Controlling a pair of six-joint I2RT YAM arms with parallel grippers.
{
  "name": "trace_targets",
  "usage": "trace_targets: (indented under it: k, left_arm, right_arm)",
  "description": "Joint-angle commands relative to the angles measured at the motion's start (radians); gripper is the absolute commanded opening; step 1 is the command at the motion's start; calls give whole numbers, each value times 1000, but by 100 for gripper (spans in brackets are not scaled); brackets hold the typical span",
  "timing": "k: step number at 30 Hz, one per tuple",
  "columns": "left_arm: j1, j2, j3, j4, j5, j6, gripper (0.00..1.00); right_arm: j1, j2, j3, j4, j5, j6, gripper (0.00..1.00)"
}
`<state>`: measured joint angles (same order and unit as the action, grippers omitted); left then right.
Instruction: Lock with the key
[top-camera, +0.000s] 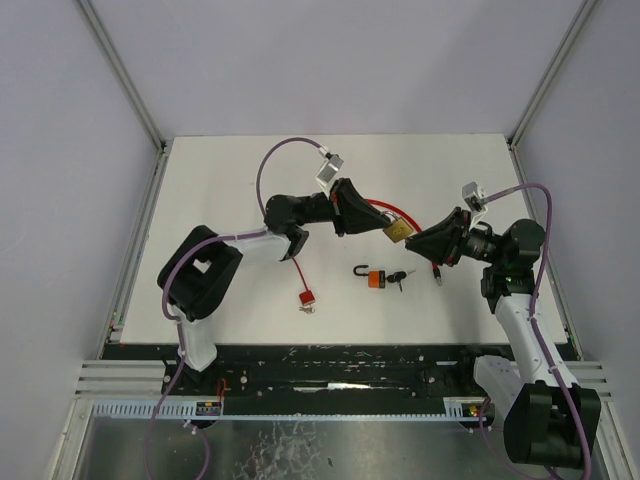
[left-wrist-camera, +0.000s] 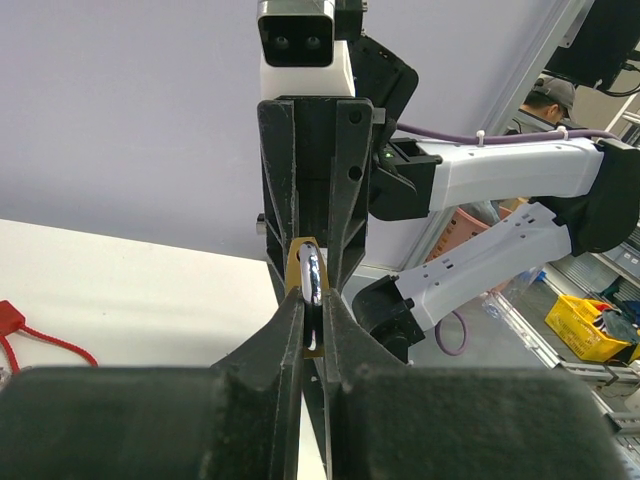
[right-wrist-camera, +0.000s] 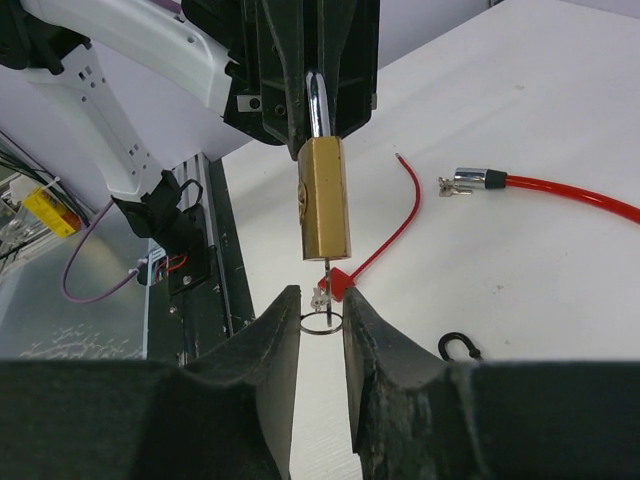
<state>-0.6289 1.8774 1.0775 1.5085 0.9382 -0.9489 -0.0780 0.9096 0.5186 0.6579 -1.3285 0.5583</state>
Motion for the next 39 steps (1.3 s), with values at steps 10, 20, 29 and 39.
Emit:
trace_targets:
  k: [10, 20, 29, 39]
  left_arm:
    - [-18, 24, 54, 94, -33, -2, 0]
    - [-18, 18, 47, 93, -30, 4, 0]
    - [-22, 35, 70, 93, -2, -14, 0]
    - [-39, 56, 93, 93, 5, -17, 0]
  right_arm:
    - [12, -14, 16, 17, 4, -42, 24]
    - [7, -26, 139, -429, -14, -407, 52]
    - [-2, -26, 132, -335, -46, -382, 74]
    - [22, -6, 59, -46, -9, -158, 57]
